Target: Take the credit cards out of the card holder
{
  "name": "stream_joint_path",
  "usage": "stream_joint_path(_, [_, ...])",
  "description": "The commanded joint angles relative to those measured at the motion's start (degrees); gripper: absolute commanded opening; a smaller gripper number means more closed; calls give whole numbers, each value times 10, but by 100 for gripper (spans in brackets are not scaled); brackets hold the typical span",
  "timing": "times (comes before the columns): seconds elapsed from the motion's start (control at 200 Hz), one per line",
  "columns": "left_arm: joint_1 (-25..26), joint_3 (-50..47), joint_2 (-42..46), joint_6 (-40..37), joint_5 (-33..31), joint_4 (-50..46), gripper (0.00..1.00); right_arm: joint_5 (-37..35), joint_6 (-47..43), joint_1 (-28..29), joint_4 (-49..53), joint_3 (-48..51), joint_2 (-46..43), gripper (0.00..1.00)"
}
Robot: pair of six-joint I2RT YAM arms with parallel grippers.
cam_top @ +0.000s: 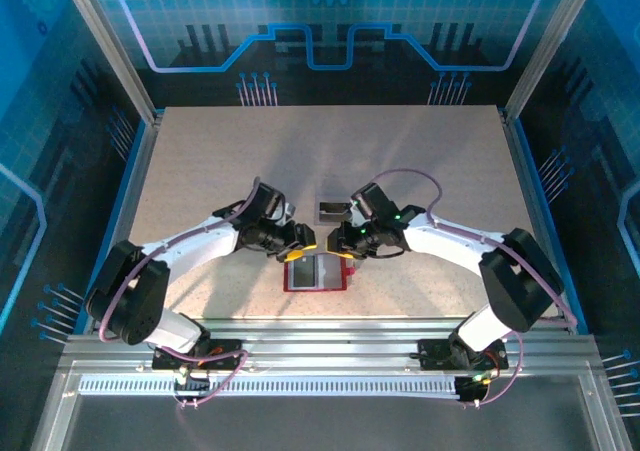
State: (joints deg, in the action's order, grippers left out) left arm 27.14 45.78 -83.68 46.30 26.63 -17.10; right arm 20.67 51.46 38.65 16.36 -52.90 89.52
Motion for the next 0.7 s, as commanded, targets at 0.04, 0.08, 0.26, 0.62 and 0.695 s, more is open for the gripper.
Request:
stream_joint_path(0.04, [-21,-35,23,-20,13,-7,48,24,24,23,-40,-25,40,33])
stream_joint_path(0.08, [-24,-41,23,-20,14,-5,48,24,29,27,-48,-26,48,33])
stream_joint_path(0.26, [-26,-61,16,-9,21,22,43,29,42,37,-74,-22,73,33])
stream_joint_path(0.62, [-27,-69,-10,-8,36,46,18,31,53,40,-101,4,80,30])
stream_joint_path(0.695, [-27,-70,-15,-9,38,46,15,31,58,40,-109,8,82,30])
